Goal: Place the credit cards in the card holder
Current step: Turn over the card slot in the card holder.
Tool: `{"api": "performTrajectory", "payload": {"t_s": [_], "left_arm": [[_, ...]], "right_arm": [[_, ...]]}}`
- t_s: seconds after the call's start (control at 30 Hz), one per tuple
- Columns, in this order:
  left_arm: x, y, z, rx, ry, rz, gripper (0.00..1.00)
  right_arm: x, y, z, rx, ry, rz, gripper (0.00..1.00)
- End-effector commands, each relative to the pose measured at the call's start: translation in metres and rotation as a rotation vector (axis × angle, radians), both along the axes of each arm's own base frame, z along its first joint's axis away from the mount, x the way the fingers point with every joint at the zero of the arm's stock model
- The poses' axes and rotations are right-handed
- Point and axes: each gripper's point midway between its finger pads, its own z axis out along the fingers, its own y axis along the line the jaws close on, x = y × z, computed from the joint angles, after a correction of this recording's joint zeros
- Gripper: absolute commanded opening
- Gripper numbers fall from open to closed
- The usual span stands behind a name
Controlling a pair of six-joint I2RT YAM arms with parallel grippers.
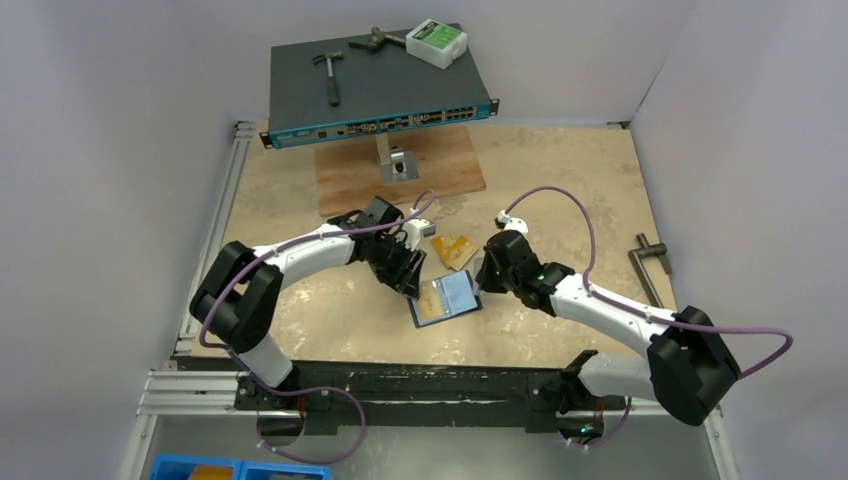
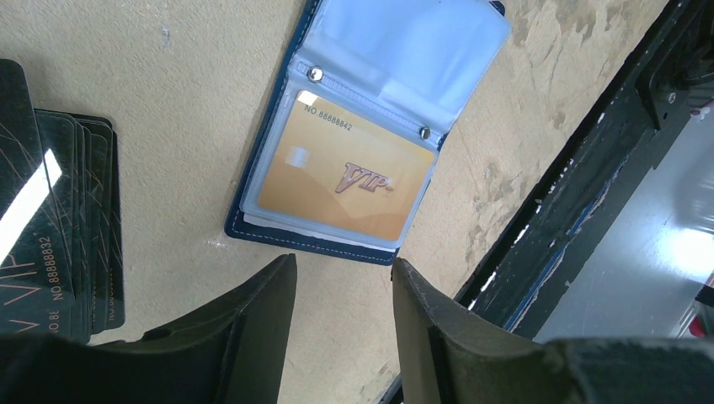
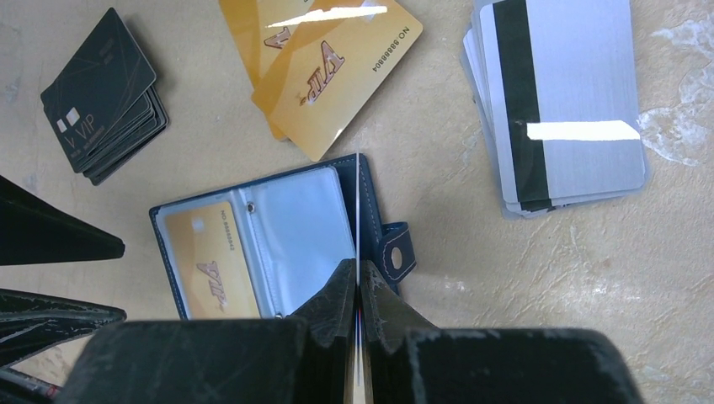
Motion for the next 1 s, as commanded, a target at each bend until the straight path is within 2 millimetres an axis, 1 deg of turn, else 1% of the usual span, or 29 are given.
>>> {"api": "performTrajectory", "payload": {"t_s": [0.0,0.27,0.53,0.97], "left_arm": [[0.0018,-0.0045,0.0075,-0.031,-0.031,-0.027,0.45],[0.0011,-0.0042,0.0072,-0.03,-0.026,-0.027,0.45],[0.0008,-0.0047,0.0084,-0.035,-0.025,-0.028,0.45],[0.0016,-0.004,0.0075,-0.029,-0.027,-0.029,0.44]], "right_arm": [[0.0047,0.0005,0.0034,0.002,-0.032,0.006,0.0],[0.0052,-0.0066,0.0047,-0.022,-0.044,-0.01,0.0],[0.0015,0.0001,0.0016,0.018,-0.031,0.005,0.0],[-0.0029,0.0006,-0.0015,0.027,-0.021,0.018,0.0]]}}
